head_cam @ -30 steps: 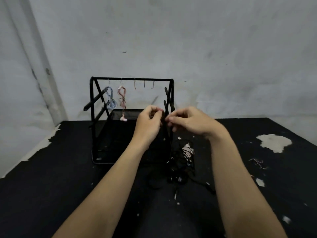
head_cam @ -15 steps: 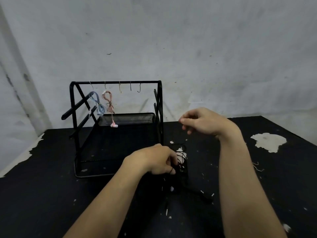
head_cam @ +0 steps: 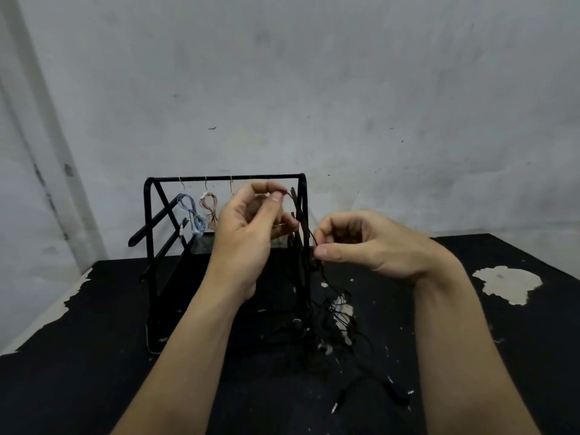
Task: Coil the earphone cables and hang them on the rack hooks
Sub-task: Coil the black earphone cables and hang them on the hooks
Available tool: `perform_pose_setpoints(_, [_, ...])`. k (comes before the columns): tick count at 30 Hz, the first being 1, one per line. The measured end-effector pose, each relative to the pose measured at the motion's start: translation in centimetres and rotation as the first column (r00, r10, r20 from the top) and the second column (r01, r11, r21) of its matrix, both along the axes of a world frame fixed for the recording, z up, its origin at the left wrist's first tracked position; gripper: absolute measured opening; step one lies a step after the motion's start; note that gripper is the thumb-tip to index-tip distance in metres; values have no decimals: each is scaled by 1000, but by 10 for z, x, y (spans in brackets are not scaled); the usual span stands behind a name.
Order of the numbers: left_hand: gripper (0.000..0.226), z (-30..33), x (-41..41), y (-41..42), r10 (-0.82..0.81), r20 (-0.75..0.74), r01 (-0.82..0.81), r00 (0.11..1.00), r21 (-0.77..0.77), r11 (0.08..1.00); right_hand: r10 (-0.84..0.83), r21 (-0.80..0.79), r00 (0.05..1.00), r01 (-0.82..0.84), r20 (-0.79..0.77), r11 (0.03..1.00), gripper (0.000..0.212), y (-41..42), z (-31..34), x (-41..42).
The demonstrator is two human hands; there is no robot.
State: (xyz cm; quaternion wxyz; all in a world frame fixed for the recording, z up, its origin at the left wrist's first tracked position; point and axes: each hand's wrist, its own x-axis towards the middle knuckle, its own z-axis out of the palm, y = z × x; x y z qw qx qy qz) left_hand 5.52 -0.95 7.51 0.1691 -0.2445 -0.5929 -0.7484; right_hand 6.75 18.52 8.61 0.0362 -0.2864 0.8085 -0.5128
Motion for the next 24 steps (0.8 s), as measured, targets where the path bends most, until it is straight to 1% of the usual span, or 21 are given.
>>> perform_pose_setpoints(2, [14, 6, 3, -4, 35, 18, -35, 999, 46, 998, -23, -62, 998, 19, -66, 998, 10, -2, 3, 4])
perform_pose_setpoints(3, [13, 7, 3, -5, 57, 16, -57, 998, 29, 998, -20, -136, 997, 11, -68, 991, 9, -3, 4, 5])
perform_pose_setpoints(4, [12, 7, 3, -7, 73, 14, -73, 997, -1, 997, -15, -239, 999, 5, -44, 971, 7, -4, 5, 7])
perform_pose_setpoints(6, [10, 6, 1, -10, 95, 10, -94, 995, -71, 993, -23, -431, 1000, 28, 17, 902, 5, -6, 7, 8])
perform_pose_setpoints(8, [8, 5, 0, -15, 149, -25, -151, 988, -179, 972, -78, -525, 997, 82, 30, 847, 10, -8, 11, 8])
perform_pose_setpoints(10, [7, 4, -1, -20, 234, -109, -256, 966, -303, 918, -169, -566, 985, 158, 34, 809, 17, -7, 13, 7])
perform_pose_setpoints(12, [9, 3, -5, -26, 340, -222, -403, 914, -399, 824, -319, -566, 948, 259, -8, 783, 18, -6, 16, 5])
perform_pose_setpoints(14, [11, 3, -7, -31, 440, -300, -531, 846, -416, 738, -429, -587, 900, 310, -71, 748, 18, -5, 17, 5])
perform_pose_setpoints(17, [19, 4, -9, -36, 542, -323, -631, 776, -384, 675, -536, -648, 821, 301, -198, 700, 18, -5, 23, 11])
perform_pose_setpoints(19, [27, 3, -10, -39, 583, -289, -651, 759, -353, 672, -584, -660, 761, 288, -281, 693, 16, -5, 25, 16])
perform_pose_setpoints(20, [27, 3, -12, -40, 581, -255, -634, 773, -328, 700, -589, -662, 750, 281, -300, 695, 15, -6, 26, 18])
perform_pose_setpoints(22, [23, 2, -16, -43, 546, -222, -589, 808, -301, 750, -586, -689, 764, 272, -270, 672, 11, -8, 26, 19])
perform_pose_setpoints(24, [19, -1, -21, -45, 509, -282, -581, 814, -373, 723, -607, -751, 773, 287, -186, 595, 8, -8, 28, 19])
